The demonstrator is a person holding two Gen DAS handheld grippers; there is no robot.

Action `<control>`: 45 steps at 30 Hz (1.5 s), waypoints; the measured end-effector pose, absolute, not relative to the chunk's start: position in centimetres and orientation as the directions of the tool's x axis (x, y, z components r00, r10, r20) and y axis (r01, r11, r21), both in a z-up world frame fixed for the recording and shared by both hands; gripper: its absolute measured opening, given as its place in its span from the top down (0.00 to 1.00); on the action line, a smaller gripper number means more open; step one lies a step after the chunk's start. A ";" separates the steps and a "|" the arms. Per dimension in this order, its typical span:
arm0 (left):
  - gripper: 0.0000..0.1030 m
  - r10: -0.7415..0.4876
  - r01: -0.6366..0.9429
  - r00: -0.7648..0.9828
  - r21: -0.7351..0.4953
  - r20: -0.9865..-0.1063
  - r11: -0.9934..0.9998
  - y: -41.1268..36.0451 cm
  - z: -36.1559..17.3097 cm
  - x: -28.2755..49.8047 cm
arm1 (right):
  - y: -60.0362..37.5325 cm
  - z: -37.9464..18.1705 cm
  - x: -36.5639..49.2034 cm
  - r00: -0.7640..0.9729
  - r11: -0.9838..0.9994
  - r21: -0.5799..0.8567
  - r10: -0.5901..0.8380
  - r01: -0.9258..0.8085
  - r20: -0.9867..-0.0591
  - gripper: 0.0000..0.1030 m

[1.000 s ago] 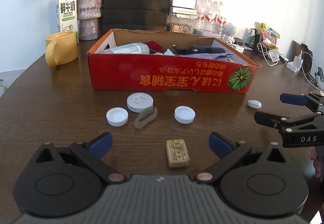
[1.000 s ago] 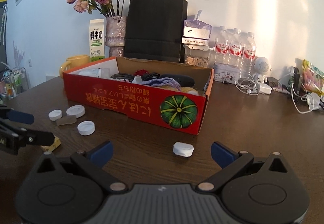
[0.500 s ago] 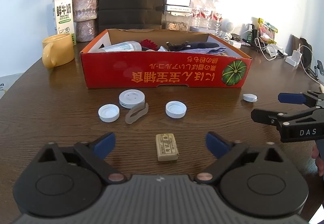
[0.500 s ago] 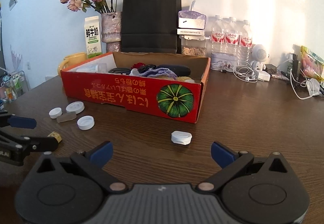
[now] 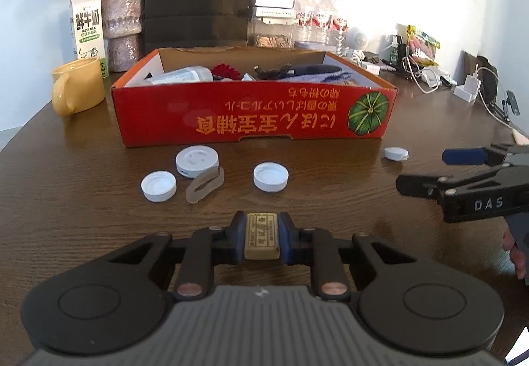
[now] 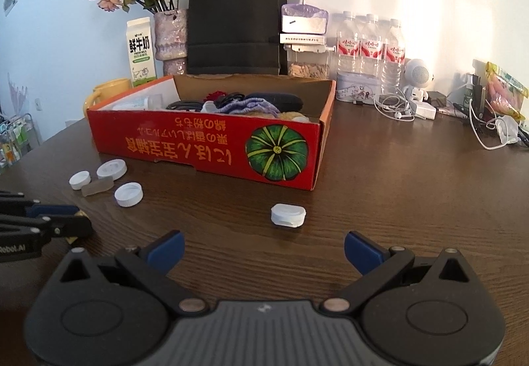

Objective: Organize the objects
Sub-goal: 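Grasp the tan packet with the left gripper while the right gripper grasps a white cap, then carry the tan packet and white cap with both grippers over the box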

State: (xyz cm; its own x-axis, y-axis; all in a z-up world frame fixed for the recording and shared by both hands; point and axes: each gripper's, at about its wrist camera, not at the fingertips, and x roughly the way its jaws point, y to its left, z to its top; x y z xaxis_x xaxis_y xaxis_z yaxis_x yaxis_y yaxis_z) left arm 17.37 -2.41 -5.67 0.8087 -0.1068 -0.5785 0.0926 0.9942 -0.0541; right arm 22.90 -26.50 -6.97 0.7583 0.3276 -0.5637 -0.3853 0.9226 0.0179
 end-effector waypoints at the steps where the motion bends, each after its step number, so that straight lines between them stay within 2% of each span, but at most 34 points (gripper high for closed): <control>1: 0.79 -0.107 0.091 0.813 -0.057 -0.573 0.994 -2.3 -5.5 17.4 | -26.5 -7.0 23.0 0.754 0.923 0.020 0.325 -0.383 -0.570 0.00; 3: 0.79 -0.104 0.085 0.822 -0.061 -0.560 0.995 -2.1 -5.1 17.3 | -26.6 -7.1 23.3 0.754 0.927 0.026 0.320 -0.374 -0.574 0.01; 10: 0.79 -0.100 0.073 0.842 -0.072 -0.529 0.995 -1.4 -4.0 17.2 | -26.5 -7.4 24.8 0.745 0.932 0.015 0.298 -0.361 -0.597 0.24; 13: 0.79 -0.099 0.069 0.848 -0.076 -0.521 0.995 -1.1 -3.7 17.2 | -26.1 -7.4 25.4 0.744 0.931 -0.001 0.291 -0.366 -0.601 0.29; 16: 0.79 -0.100 0.070 0.850 -0.078 -0.518 0.994 -1.1 -3.6 17.1 | -26.0 -7.5 26.1 0.741 0.931 -0.004 0.289 -0.366 -0.606 0.43; 19: 0.79 -0.101 0.070 0.850 -0.079 -0.518 0.994 -1.1 -3.6 17.1 | -25.9 -7.4 26.6 0.746 0.933 -0.011 0.280 -0.360 -0.604 0.49; 21: 0.79 -0.101 0.070 0.850 -0.079 -0.518 0.994 -1.1 -3.6 17.1 | -25.8 -7.4 26.9 0.746 0.932 -0.011 0.283 -0.363 -0.603 0.57; 23: 0.79 -0.102 0.071 0.850 -0.080 -0.516 0.994 -1.0 -3.6 17.1 | -25.7 -7.4 27.1 0.746 0.929 -0.012 0.288 -0.369 -0.601 0.70; 25: 0.79 -0.103 0.072 0.851 -0.080 -0.515 0.994 -1.1 -3.6 17.1 | -25.6 -7.4 27.1 0.748 0.928 -0.016 0.290 -0.373 -0.597 0.75; 37: 0.79 -0.110 0.076 0.854 -0.087 -0.508 0.993 -1.1 -3.4 17.1 | -25.5 -6.9 26.5 0.769 0.923 -0.024 0.307 -0.385 -0.561 0.75; 45: 0.79 -0.118 0.088 0.875 -0.086 -0.470 0.992 -1.4 -2.1 17.8 | -24.0 -5.5 25.9 0.780 0.905 -0.020 0.355 -0.425 -0.516 0.75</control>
